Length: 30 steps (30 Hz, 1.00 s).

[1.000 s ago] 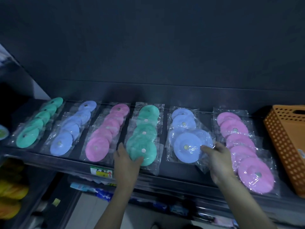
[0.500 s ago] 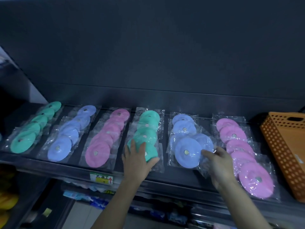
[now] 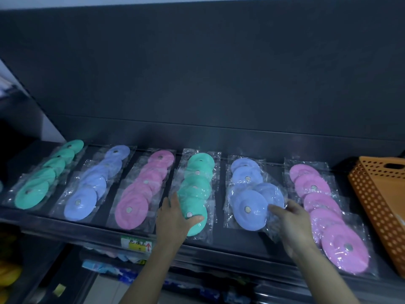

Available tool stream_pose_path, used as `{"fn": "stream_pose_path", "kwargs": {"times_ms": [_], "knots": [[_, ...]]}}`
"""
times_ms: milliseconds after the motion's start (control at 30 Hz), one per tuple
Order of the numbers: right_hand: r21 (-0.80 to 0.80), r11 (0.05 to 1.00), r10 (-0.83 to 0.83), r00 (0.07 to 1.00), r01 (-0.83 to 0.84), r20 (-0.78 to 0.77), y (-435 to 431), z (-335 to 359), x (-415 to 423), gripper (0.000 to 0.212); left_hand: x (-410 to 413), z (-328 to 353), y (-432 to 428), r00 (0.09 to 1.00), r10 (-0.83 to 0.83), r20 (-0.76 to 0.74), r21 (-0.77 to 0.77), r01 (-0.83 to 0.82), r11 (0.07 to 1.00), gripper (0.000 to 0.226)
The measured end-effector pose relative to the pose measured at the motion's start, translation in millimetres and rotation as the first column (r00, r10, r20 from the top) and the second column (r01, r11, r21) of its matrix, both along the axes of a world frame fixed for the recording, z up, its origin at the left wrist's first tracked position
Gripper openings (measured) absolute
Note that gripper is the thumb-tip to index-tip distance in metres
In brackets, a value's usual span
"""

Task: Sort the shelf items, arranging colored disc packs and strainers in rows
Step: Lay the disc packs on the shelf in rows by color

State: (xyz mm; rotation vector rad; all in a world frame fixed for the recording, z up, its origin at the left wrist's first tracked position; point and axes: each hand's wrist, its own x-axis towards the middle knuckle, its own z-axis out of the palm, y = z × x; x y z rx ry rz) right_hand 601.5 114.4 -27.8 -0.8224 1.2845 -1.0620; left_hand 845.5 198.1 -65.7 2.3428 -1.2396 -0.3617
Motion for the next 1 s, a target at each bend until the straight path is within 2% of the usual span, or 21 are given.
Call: {"fn": "stream_pose_path", "kwargs": {"times_ms": [133, 300, 400, 567, 600, 667, 733, 800, 900, 933, 1000], "knots": [[-0.011, 1.0, 0.007, 1.0, -0.008, -0.019, -1, -2, -2, 0.016, 4, 0, -5, 0.998, 0.011, -0.065, 0.007, -0.011, 1.0, 0.113], [-0.01, 1.0, 0.005, 1.0, -0.005, -0.017, -3, -4, -5, 0.013, 18, 10, -30, 0.948, -0.001, -0.318, 0.005, 0.003, 1.0, 0.119], [-0.016, 1.0, 0.005, 1.0, -0.005, -0.022, -4, -5, -5, 0.014, 25, 11, -37, 0.936, -0.013, -0.351, 0.049, 0.033, 0.998, 0.126], [-0.017, 1.0, 0.003, 1.0, -0.004, -0.017, -4, -3, -5, 0.012, 24, 11, -36, 0.912, -0.08, -0.403, -0.08, 0.052, 0.995, 0.092], [-0.016, 1.0, 0.011, 1.0, -0.011, -0.012, -4, -2, -6, 0.012, 22, 12, -36, 0.918, -0.091, -0.386, -0.079, 0.065, 0.995, 0.092], [-0.023, 0.999, 0.041, 0.999, -0.041, 0.0, -2, 0, -8, 0.013, 15, 16, -36, 0.968, -0.097, -0.233, -0.069, 0.083, 0.994, 0.097], [-0.031, 0.996, 0.08, 0.997, -0.08, 0.023, -1, 4, -10, 0.017, 2, 25, -38, 0.979, -0.143, -0.145, -0.189, 0.114, 0.975, 0.088], [-0.026, 0.992, 0.122, 0.991, -0.121, 0.057, -2, 7, -12, 0.018, -18, 36, -40, 0.954, -0.225, -0.197, -0.255, 0.172, 0.951, 0.083], [-0.01, 0.987, 0.159, 0.983, -0.159, 0.091, -4, 8, -15, 0.015, -52, 40, -47, 0.847, -0.38, -0.371, -0.168, 0.341, 0.925, 0.089], [-0.006, 0.987, 0.162, 0.983, -0.162, 0.09, -5, 8, -17, 0.015, -61, 39, -48, 0.809, -0.378, -0.451, -0.152, 0.348, 0.925, 0.088], [0.001, 0.99, 0.14, 0.987, -0.141, 0.079, -6, 6, -21, 0.016, -72, 33, -52, 0.769, -0.308, -0.561, -0.148, 0.273, 0.951, 0.072]]}}
